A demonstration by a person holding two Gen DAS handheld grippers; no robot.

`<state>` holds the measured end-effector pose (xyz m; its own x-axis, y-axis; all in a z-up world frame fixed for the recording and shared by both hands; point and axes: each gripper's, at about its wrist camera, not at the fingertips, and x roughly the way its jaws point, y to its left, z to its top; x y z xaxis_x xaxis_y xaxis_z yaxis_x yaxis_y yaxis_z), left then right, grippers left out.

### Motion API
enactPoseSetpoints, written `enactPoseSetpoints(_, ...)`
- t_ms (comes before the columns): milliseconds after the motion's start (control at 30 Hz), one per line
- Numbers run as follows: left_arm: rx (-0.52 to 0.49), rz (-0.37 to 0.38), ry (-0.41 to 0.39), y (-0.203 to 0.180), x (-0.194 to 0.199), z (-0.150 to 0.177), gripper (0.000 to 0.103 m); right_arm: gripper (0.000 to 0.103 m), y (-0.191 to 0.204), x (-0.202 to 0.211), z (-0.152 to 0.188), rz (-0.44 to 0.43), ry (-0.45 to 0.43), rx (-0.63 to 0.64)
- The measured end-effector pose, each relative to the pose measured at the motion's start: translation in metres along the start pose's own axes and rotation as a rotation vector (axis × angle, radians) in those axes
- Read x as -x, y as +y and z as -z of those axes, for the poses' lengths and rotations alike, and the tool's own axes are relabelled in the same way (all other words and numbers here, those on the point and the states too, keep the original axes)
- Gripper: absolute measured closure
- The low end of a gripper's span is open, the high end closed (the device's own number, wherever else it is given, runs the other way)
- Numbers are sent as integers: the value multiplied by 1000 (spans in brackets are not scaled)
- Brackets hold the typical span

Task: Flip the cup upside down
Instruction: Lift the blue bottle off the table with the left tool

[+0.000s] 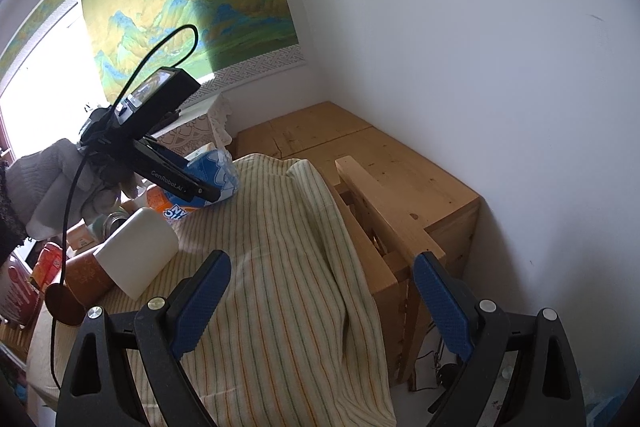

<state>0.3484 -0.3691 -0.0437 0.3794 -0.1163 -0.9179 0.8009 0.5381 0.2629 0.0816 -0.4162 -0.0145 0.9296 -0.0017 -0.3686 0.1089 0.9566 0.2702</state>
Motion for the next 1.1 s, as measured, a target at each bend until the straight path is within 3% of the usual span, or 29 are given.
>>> enactPoseSetpoints(333,-27,-32,-124,-15,71,-10,22,13,4,9,-1,-9,-17,-2)
enactPoseSetpoints(500,-43,-43,-175,-22,121,5,23,13,7,22,-2,-14,-40,7)
enactPoseSetpoints(733,11,-61,-221,-33,179,85,22,13,19,38,2,-56,-59,21)
enactPoseSetpoints(867,146,-2,-288,-31,198,148,22,13,35,46,7,-85,-64,45)
enactPoseSetpoints(1000,281,82,-327,-27,197,207,23,13,51,50,14,-109,-58,69)
enactPoseSetpoints(1100,321,102,-261,-32,175,241,23,13,61,53,20,-119,-54,94)
